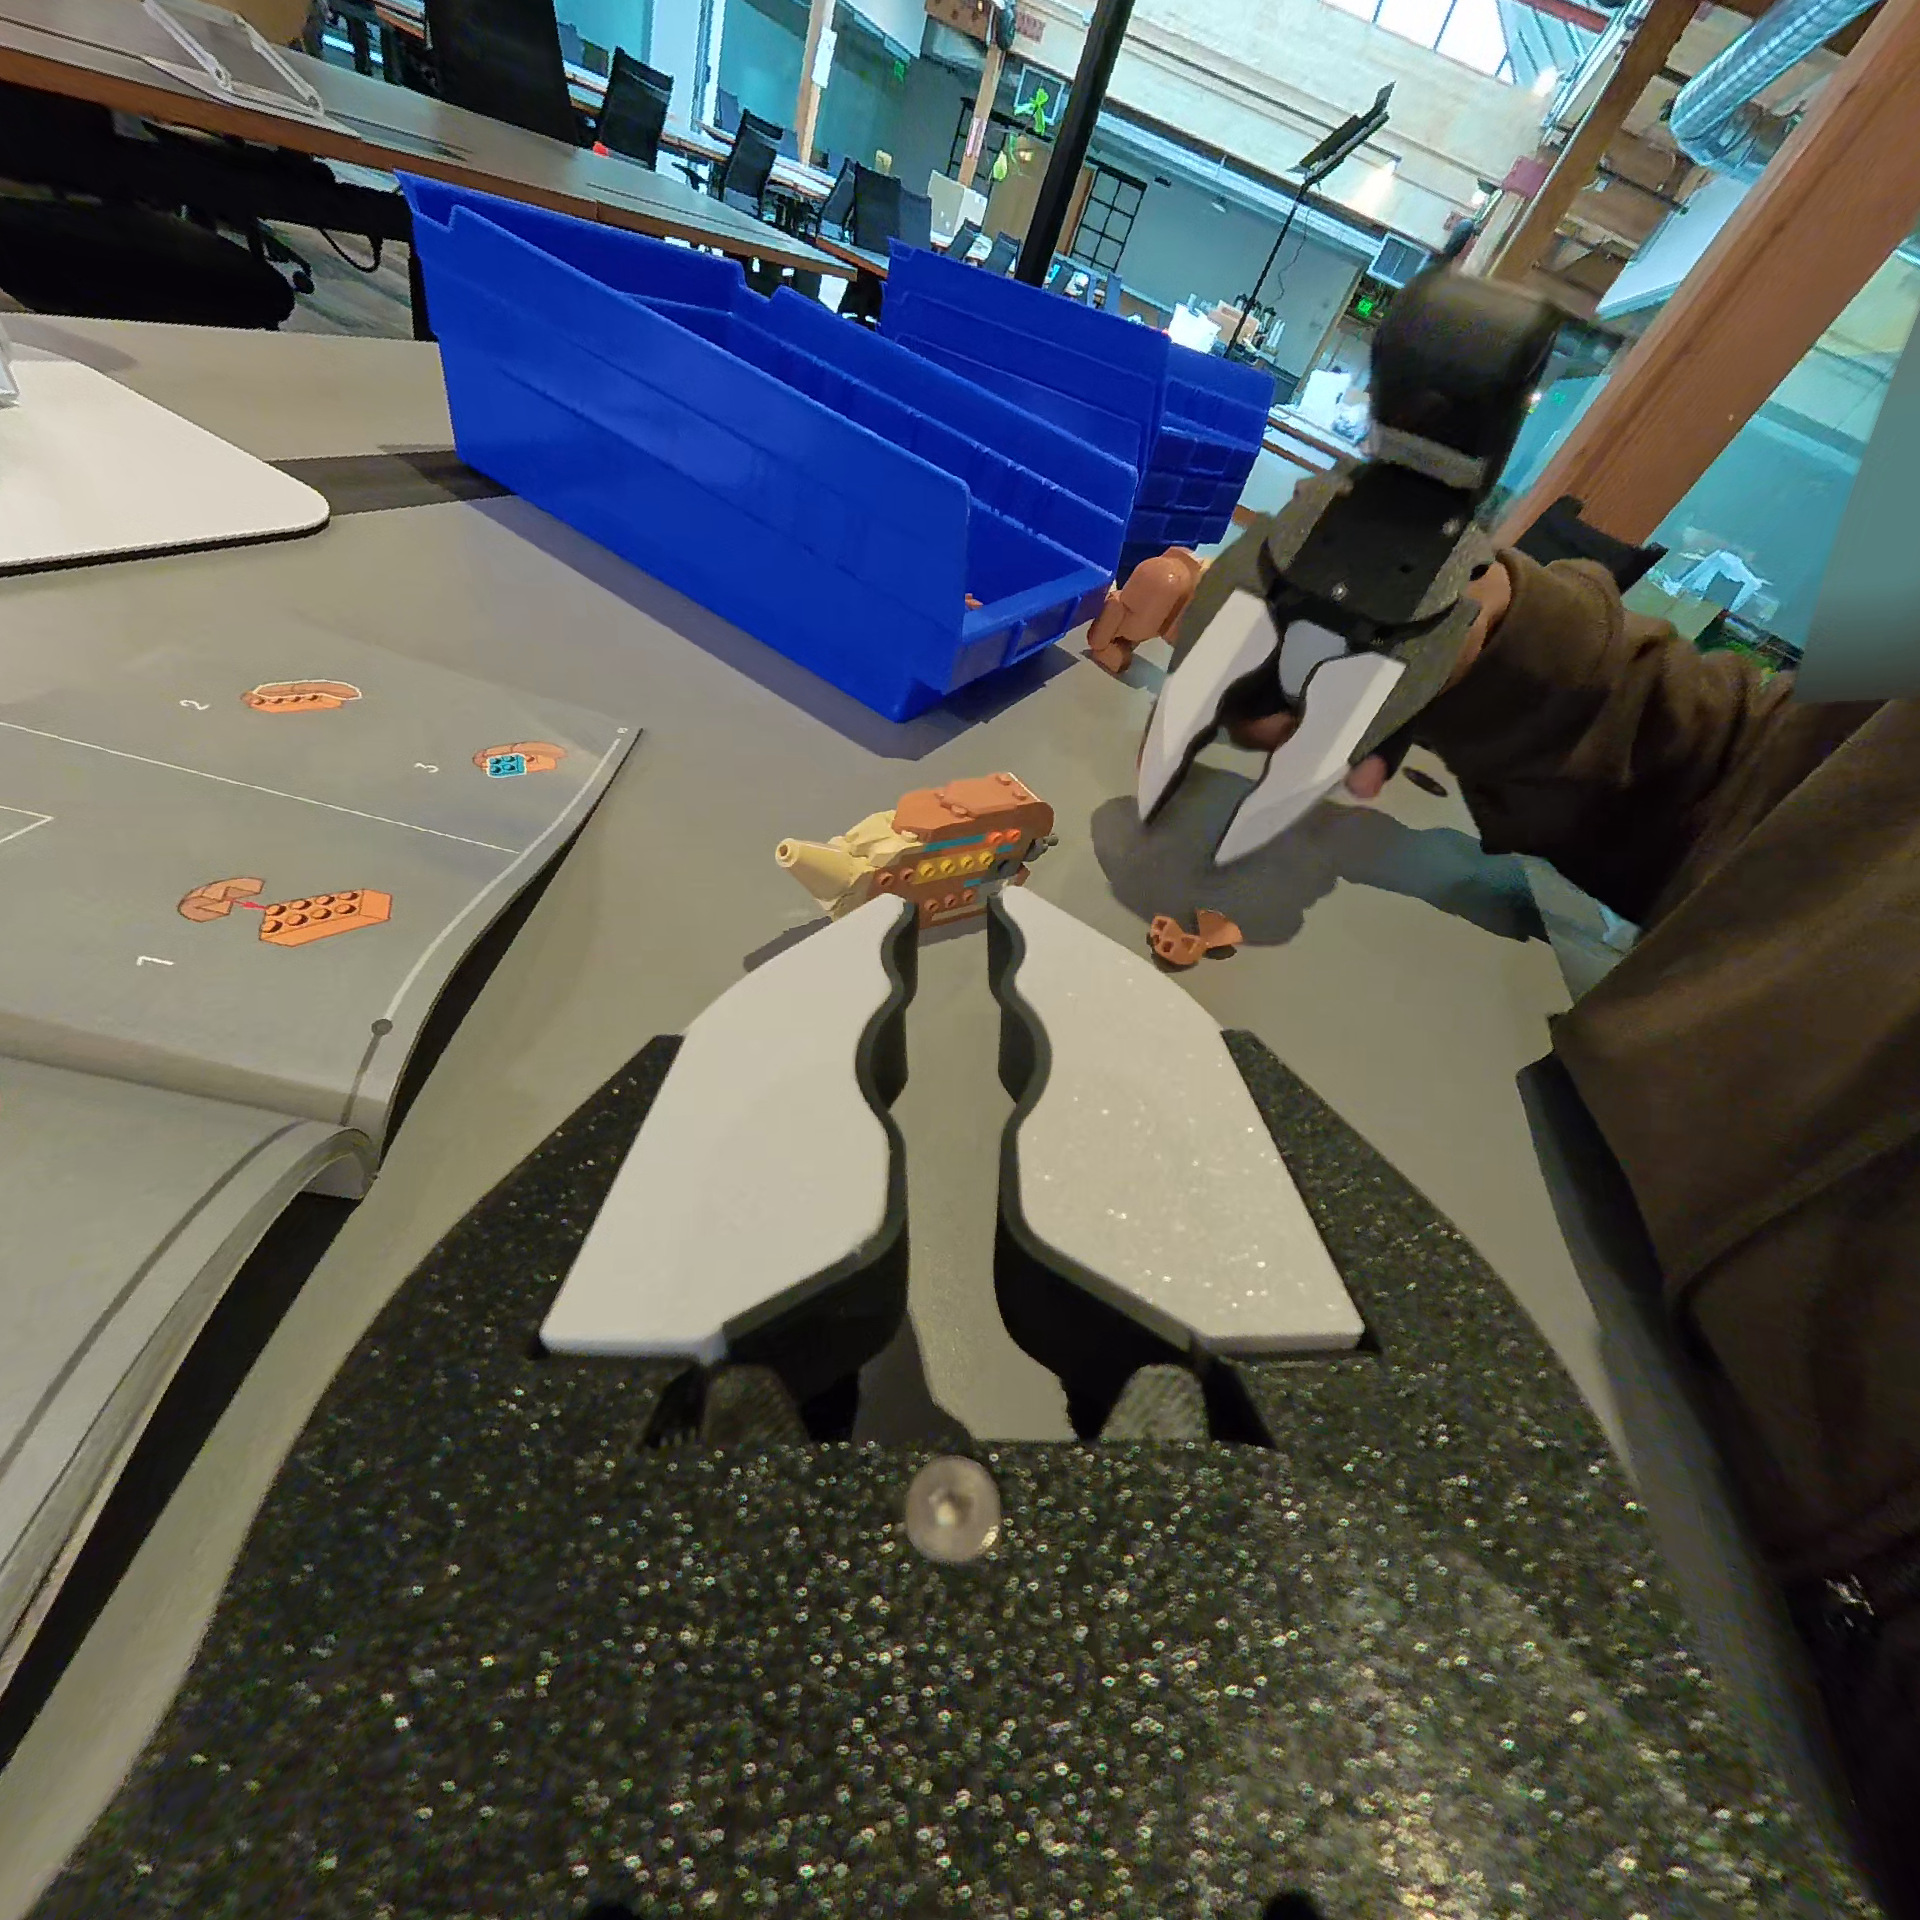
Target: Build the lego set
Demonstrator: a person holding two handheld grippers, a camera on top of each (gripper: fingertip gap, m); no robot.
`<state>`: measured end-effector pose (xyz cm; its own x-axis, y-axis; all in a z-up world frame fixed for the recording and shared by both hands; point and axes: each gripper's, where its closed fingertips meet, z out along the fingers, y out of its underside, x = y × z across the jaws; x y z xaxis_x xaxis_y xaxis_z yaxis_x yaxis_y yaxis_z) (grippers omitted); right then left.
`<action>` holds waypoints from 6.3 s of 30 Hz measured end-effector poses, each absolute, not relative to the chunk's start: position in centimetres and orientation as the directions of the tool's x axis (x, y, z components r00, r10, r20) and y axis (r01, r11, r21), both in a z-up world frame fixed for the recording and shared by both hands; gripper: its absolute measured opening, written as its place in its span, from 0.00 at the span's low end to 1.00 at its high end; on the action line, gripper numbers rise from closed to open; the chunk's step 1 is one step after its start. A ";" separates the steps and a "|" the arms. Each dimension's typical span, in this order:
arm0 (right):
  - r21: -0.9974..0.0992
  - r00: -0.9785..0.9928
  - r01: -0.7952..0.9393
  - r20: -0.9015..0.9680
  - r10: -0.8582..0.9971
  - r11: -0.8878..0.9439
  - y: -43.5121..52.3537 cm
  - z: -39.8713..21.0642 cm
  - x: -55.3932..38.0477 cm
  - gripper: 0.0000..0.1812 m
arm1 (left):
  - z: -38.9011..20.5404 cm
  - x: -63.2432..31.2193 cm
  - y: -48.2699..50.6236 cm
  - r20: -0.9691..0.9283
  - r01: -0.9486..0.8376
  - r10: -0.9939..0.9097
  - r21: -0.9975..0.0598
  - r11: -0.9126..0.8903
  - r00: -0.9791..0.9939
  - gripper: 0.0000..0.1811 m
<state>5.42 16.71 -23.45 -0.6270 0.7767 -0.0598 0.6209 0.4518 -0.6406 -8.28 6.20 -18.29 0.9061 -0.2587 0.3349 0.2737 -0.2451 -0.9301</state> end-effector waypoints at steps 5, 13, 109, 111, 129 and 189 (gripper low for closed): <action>-0.612 -0.588 0.591 0.121 0.800 0.526 22.1 -18.8 4.6 0.15 | -18.3 -8.3 6.2 0.334 0.272 -0.259 -0.930 -0.247 0.906 0.07; -0.377 -0.283 0.865 0.179 0.942 0.331 36.4 -19.2 -5.1 0.16 | -18.4 -8.2 6.3 0.329 0.266 -0.257 -0.931 -0.249 0.909 0.07; -0.329 -0.098 0.932 0.171 0.980 0.150 43.0 -26.1 -12.6 0.08 | -18.1 -8.2 6.1 0.363 0.302 -0.270 -0.922 -0.240 0.892 0.07; -0.317 -0.113 0.933 0.196 0.974 0.172 42.9 -26.1 -12.4 0.07 | -18.1 -8.2 6.1 0.363 0.303 -0.270 -0.922 -0.241 0.892 0.07; -0.616 -0.535 0.617 0.127 0.835 0.489 18.1 -16.9 -0.7 0.07 | -18.1 -8.1 6.1 0.357 0.295 -0.268 -0.924 -0.245 0.895 0.07; -0.244 -0.277 0.927 0.062 0.959 0.283 44.5 -26.4 -13.8 0.10 | -18.0 -8.4 6.1 0.377 0.318 -0.273 -0.918 -0.237 0.885 0.07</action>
